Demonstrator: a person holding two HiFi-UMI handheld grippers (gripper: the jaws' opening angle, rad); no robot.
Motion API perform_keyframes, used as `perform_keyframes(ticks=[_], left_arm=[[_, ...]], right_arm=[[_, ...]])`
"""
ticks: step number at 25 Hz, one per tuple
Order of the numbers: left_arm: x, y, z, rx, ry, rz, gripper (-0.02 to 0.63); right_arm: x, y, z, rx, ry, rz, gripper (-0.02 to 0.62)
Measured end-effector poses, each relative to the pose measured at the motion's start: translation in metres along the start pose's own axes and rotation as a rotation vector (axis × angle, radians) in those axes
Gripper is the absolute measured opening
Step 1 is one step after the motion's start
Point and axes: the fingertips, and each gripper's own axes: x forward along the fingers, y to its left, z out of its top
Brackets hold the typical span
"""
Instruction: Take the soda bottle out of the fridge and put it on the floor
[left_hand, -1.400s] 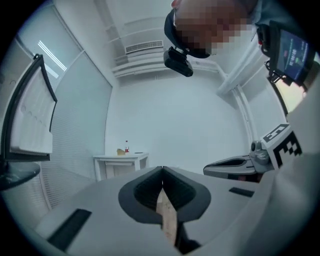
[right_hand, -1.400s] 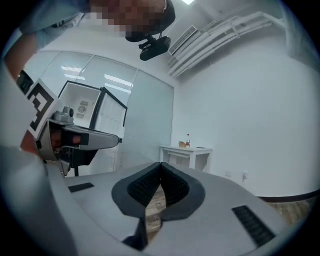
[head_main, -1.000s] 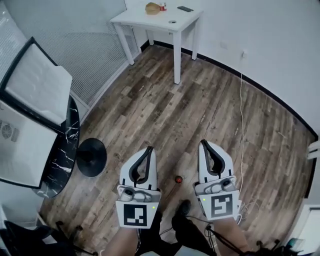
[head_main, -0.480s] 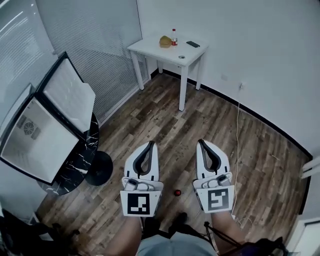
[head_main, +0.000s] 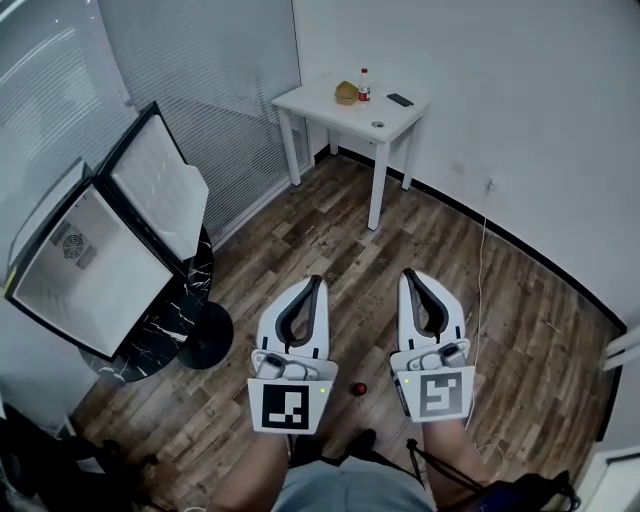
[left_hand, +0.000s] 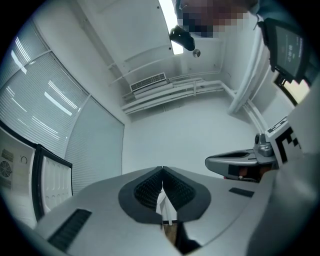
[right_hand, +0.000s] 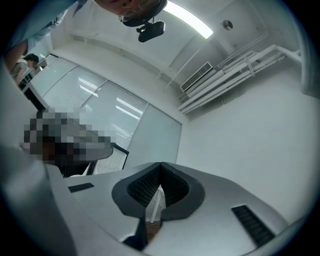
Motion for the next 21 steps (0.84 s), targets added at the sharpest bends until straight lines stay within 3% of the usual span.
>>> perform_keyframes(ticks=[21], left_arm=[[-0.0101, -0.0089, 0.0065, 0.050, 0.002, -0.010, 0.017]], right_arm=[[-0.0102, 0.0057, 0.0039, 0.029, -0.013, -0.006, 0.012]])
